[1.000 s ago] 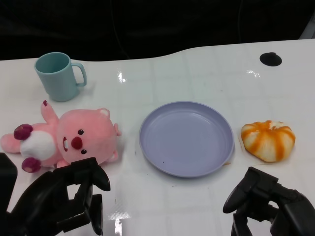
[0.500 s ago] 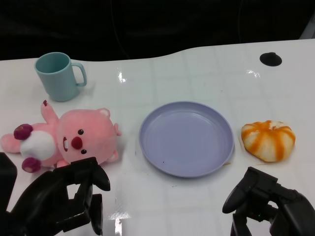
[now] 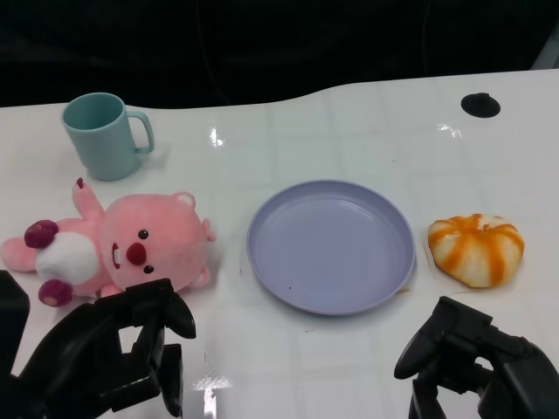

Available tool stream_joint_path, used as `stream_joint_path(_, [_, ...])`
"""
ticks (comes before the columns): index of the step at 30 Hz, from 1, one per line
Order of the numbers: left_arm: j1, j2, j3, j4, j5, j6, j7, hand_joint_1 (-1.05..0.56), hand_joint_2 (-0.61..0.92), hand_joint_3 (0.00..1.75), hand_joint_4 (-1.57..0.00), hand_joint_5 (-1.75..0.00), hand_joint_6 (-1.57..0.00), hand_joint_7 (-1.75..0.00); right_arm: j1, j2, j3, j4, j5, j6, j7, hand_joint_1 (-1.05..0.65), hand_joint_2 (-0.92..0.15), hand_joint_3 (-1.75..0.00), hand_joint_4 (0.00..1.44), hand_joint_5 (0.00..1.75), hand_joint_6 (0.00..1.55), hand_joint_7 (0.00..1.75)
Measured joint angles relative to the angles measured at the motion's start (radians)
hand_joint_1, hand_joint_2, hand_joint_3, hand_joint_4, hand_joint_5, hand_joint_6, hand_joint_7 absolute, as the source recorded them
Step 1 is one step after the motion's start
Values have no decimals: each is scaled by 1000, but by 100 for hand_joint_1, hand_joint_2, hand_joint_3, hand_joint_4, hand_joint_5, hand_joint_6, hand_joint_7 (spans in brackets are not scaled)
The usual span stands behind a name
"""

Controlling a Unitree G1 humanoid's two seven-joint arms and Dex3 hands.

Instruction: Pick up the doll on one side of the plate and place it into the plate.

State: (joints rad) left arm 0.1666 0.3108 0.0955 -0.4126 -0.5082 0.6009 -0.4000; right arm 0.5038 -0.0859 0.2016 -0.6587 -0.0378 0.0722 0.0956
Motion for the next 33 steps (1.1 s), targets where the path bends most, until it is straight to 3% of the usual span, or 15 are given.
stream_joint_path(5, [0,-22,14,-4,-14,0,4,-12,52,118,-74,-167,-72,-137,0,0,0,0,0,0,0,10,-42,-137,71,175,62,153])
stream_joint_path(8, [3,-37,20,-9,-15,-18,4,-19,50,114,-68,-152,-69,-114,0,0,0,0,0,0,0,10,-42,-137,71,175,62,153])
stream_joint_path(9, [5,-41,22,-11,-14,-34,4,-21,53,107,-67,-147,-68,-107,0,0,0,0,0,0,0,9,-43,-137,71,175,62,153])
stream_joint_path(12, [7,-52,31,-15,-13,-86,2,-28,76,62,-62,-129,-65,-80,0,1,1,1,0,0,0,9,-42,-137,71,175,62,153])
stream_joint_path(15, [9,-63,30,-14,6,-172,-9,-38,90,35,-53,-113,-57,-58,-3,1,0,2,0,0,0,8,-42,-137,71,175,62,153])
stream_joint_path(20, [9,-65,28,19,73,-349,-47,-51,92,25,-38,-91,-44,-36,-8,1,0,3,0,0,0,9,-43,-137,71,175,62,153])
stream_joint_path(26, [1,-62,37,83,148,-563,-90,-64,92,24,-19,-77,-31,-23,-9,1,0,3,0,0,0,10,-43,-137,71,175,62,154])
stream_joint_path(33, [-34,-30,52,126,260,-767,-93,-67,92,19,-1,-61,-22,-14,-9,2,6,3,0,1,0,10,-43,-136,71,175,62,154])
